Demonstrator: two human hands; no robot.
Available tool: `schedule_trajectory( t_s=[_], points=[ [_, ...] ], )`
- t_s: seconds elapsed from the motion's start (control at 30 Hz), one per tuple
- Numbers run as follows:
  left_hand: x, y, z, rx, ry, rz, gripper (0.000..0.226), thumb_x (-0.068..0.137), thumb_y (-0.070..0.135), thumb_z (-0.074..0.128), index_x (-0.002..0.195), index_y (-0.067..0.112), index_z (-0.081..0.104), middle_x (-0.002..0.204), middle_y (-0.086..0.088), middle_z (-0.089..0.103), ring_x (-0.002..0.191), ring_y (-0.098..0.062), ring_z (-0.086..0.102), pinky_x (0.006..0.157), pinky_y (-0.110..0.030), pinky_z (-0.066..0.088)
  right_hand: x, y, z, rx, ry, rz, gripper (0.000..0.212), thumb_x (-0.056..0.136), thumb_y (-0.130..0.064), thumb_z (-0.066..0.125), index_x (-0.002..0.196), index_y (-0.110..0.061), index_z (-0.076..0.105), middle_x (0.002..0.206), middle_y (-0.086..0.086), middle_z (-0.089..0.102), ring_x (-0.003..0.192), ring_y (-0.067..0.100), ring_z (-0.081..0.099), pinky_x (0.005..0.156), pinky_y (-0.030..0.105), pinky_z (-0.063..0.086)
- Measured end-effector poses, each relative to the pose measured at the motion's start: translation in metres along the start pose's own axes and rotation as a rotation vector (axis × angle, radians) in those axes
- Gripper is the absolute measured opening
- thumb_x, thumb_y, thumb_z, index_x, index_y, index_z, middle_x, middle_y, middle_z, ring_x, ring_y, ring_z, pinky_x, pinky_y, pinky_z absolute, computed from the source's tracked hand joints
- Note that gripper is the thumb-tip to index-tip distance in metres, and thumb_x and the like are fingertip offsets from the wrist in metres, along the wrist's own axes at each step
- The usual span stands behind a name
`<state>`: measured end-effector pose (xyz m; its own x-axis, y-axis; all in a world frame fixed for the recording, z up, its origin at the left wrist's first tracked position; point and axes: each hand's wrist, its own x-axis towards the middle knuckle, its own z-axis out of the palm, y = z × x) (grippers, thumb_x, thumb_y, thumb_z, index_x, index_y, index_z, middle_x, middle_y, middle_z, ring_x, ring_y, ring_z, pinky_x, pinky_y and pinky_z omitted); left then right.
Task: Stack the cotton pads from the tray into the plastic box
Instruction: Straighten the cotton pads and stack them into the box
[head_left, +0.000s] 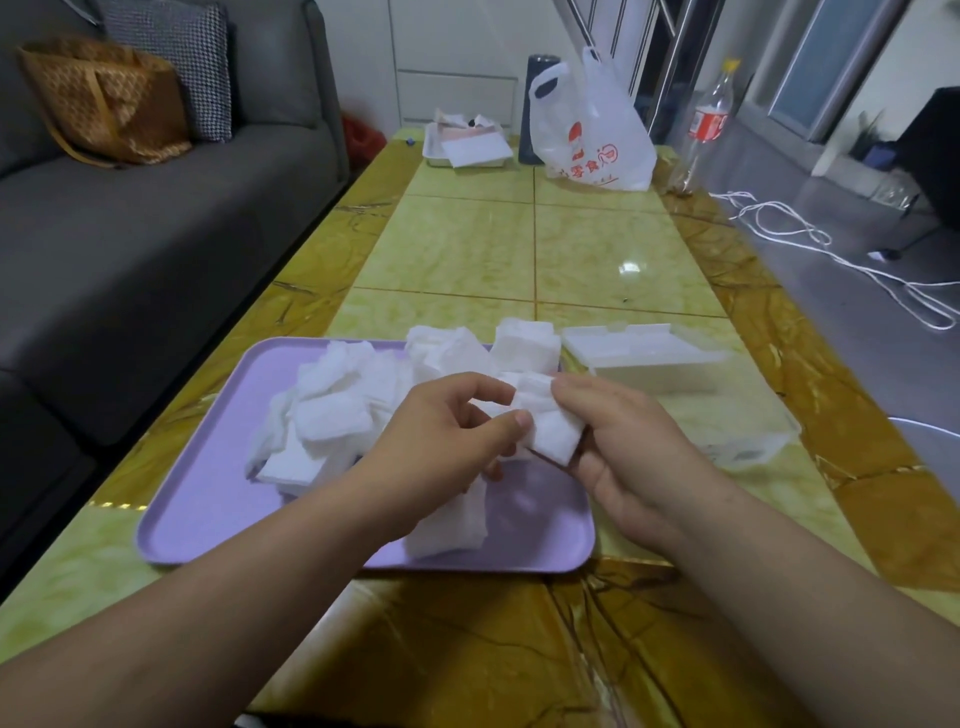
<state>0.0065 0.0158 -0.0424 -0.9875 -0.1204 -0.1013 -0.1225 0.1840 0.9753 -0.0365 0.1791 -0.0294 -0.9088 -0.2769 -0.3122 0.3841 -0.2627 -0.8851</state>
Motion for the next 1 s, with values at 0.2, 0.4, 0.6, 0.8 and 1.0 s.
schedule_trajectory(
  t_s=[0.2, 0.4, 0.6, 0.8, 1.0],
  points=[
    [-0.001, 0.004, 0.002, -0.157, 0.016, -0.058, 0.025, 0.086, 0.014, 0.081, 0.108, 0.019, 0.070, 0.075, -0.009, 0.073, 0.060, -0.017, 0.066, 0.054, -0.030, 0.046, 0.002, 0.002, 0.003, 0.074, 0.005, 0.021, 0.022, 0.105, -0.010, 0.051, 0.121, -0.002, 0.065, 0.105, 0.024, 0.076, 0.091, 0.034, 0.075, 0.082, 0.046, 0.063],
    [0.000, 0.003, -0.001, -0.119, -0.013, -0.036, 0.030, 0.086, 0.014, 0.081, 0.114, 0.019, 0.071, 0.068, -0.005, 0.068, 0.062, -0.017, 0.065, 0.058, -0.029, 0.050, 0.003, 0.000, 0.002, 0.158, 0.058, 0.017, 0.027, 0.106, -0.011, 0.048, 0.128, -0.002, 0.061, 0.111, 0.025, 0.075, 0.097, 0.037, 0.076, 0.071, 0.043, 0.064],
    [0.004, 0.001, -0.007, 0.028, 0.012, 0.012, 0.007, 0.093, 0.018, 0.074, 0.095, 0.012, 0.075, 0.068, -0.001, 0.067, 0.057, -0.011, 0.060, 0.056, -0.027, 0.046, 0.005, -0.001, -0.001, 0.107, 0.136, -0.010, 0.023, 0.106, -0.012, 0.050, 0.122, -0.009, 0.066, 0.113, 0.016, 0.076, 0.103, 0.031, 0.075, 0.091, 0.052, 0.060],
    [0.001, 0.013, -0.012, -0.194, -0.128, -0.020, 0.011, 0.092, 0.013, 0.072, 0.083, 0.012, 0.067, 0.074, -0.009, 0.057, 0.061, -0.017, 0.049, 0.051, -0.027, 0.034, -0.003, -0.007, 0.006, 0.195, 0.082, 0.084, 0.031, 0.101, -0.021, 0.052, 0.117, 0.000, 0.068, 0.123, 0.025, 0.070, 0.110, 0.035, 0.069, 0.105, 0.056, 0.051],
    [0.004, 0.000, -0.001, -0.145, -0.026, -0.035, 0.017, 0.092, 0.022, 0.075, 0.075, 0.020, 0.072, 0.070, -0.010, 0.057, 0.057, -0.015, 0.048, 0.048, -0.022, 0.034, -0.013, -0.011, 0.013, 0.309, 0.000, 0.100, 0.042, 0.104, -0.026, 0.047, 0.129, 0.006, 0.057, 0.125, 0.030, 0.066, 0.107, 0.039, 0.067, 0.105, 0.058, 0.050]
  ],
)
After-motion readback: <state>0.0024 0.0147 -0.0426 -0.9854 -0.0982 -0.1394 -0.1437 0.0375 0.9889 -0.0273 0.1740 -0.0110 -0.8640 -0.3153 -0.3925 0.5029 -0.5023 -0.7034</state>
